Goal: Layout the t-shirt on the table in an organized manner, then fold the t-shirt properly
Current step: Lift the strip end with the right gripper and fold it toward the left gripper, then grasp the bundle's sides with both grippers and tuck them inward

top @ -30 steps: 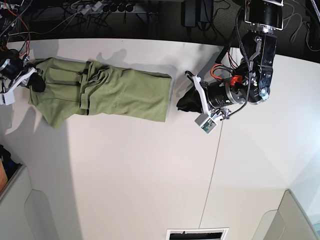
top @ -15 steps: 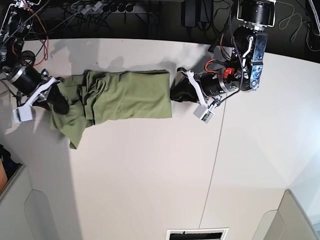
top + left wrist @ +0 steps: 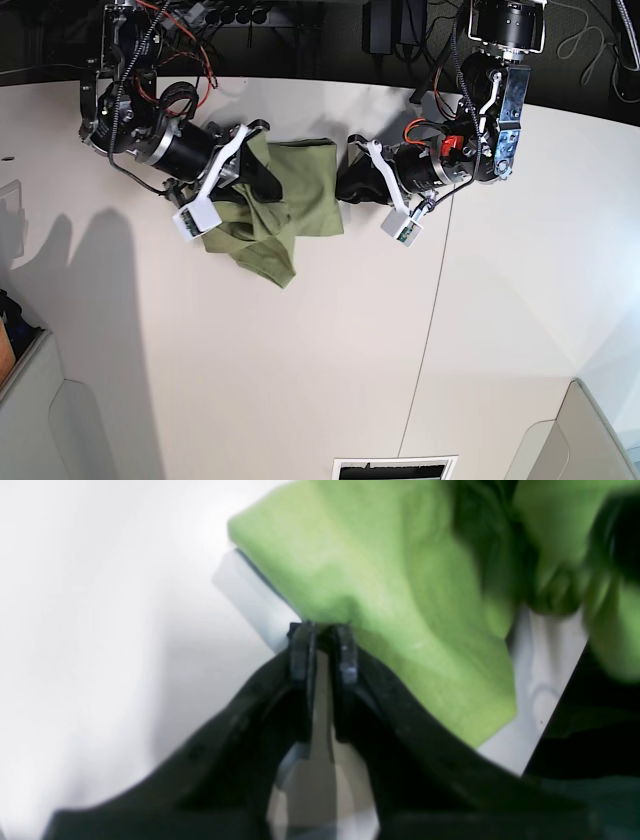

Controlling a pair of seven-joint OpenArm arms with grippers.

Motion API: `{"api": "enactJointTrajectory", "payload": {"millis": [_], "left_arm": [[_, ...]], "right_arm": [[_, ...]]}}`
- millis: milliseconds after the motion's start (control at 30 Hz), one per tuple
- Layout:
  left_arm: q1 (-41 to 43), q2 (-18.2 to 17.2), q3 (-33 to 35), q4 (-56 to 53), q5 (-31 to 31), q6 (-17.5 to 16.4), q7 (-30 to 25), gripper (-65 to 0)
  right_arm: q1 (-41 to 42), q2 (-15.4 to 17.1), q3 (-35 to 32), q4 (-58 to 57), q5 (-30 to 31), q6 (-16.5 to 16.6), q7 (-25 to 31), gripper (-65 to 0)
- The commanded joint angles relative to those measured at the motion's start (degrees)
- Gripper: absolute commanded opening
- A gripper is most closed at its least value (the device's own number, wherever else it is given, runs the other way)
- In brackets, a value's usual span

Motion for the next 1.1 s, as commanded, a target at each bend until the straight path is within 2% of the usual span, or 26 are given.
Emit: {"api": "enactJointTrajectory", "payload": {"millis": [0,33,133,200,267,467,600,667,767,833,933,1067], "left_arm": [[-0.5,-0.3,0.0,0.5,0.7,0.0,1.1,-58.0],[-0.5,-0.3,0.0,0.5,0.7,0.0,1.1,-58.0],[-0.5,-0.3,0.0,0.5,-0.7,0.0,1.2,-58.0],[-0.5,-0.3,0.0,0.5,-1.6,0.0,1.2,-58.0],[-0.5,-0.3,0.0,0.5,-2.3,0.0,1.2,-58.0],[-0.6,-0.8,-0.2,0.5,-2.7,0.0,1.7,-58.0],[-0.6,-1.4,-0.3,0.9,-3.2,0.0,3.3,-58.0],[-0.6,-2.5,-0.3,2.3,-4.7,0.0,3.3,-58.0],[-0.6,-4.1,-2.1,6.1,-6.1,0.0,4.2,-58.0],[-0.6,-4.9,-4.3,9.0,-6.8,0.0,5.5,-58.0],[-0.6,-6.3,-8.0,12.1,-9.3,0.0,6.3,-58.0],[-0.4,-7.3,-9.6,15.8,-15.1,0.0,9.2,-58.0]], "right_arm": [[0.7,-0.3,-1.2,1.1,0.6,0.5,2.4,-65.0],[0.7,-0.5,-2.4,1.1,-0.2,0.4,3.2,-65.0],[0.7,-1.4,-5.3,1.1,-2.9,0.4,4.5,-46.4],[0.7,-1.8,-6.8,1.1,-3.8,0.4,4.7,-36.7],[0.7,-1.9,-7.5,1.1,-3.7,0.4,4.8,-34.2],[1.9,-1.9,-7.6,1.3,0.2,0.4,5.9,-34.2],[4.6,-1.9,-7.2,2.8,-0.6,0.4,5.9,-34.5],[6.5,-1.9,-6.1,3.2,-1.6,-0.1,5.9,-40.9],[8.7,-1.9,-3.4,3.2,-5.4,-1.6,5.9,-65.0],[9.4,-1.9,-1.1,3.0,-7.7,-1.6,6.0,-65.0],[10.3,-1.7,2.0,1.7,-7.9,-1.6,6.2,-65.0],[11.4,-0.4,4.4,-2.5,-8.2,-1.6,7.5,-65.0]]}}
